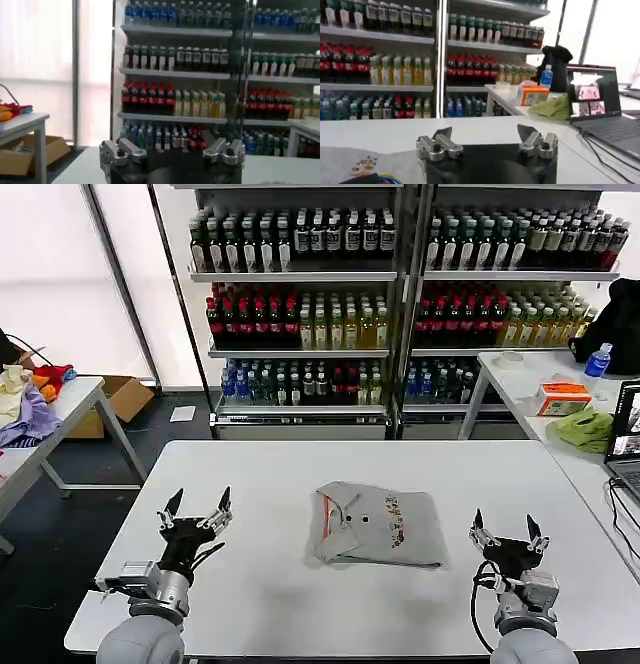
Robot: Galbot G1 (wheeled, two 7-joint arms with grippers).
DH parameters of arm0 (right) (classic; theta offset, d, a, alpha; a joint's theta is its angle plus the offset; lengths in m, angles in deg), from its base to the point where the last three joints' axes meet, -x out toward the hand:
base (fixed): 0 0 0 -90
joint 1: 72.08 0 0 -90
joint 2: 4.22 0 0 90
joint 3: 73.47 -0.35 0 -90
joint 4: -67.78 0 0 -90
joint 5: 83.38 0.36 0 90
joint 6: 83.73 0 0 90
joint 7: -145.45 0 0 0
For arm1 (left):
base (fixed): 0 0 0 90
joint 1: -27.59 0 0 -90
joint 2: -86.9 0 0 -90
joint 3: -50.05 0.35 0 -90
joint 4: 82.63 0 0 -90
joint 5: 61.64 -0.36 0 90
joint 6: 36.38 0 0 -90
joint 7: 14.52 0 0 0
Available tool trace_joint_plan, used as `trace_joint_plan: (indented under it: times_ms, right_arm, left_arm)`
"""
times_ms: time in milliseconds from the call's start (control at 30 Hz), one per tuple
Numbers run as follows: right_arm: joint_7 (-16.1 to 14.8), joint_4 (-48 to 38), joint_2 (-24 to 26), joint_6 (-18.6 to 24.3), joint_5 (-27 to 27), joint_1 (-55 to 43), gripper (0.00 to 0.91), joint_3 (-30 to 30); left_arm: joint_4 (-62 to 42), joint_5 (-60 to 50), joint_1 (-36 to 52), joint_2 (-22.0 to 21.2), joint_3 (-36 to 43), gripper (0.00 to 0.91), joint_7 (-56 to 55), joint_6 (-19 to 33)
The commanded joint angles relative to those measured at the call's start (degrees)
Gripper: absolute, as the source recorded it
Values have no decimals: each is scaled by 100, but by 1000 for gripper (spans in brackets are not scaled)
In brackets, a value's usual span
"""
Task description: Fold and organize the clothes.
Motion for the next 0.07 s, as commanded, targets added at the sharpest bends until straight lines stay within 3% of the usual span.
trace_joint_plan:
  times_ms: [33, 67]
  right_arm:
    - [-111, -8, 26, -65, 94, 35, 907, -30]
    - [-124, 4, 22, -54, 93, 48, 907, -30]
  left_arm:
    - [-61, -69, 37, -75, 63, 907, 56, -11]
    - [-48, -70, 35, -79, 64, 907, 58, -9]
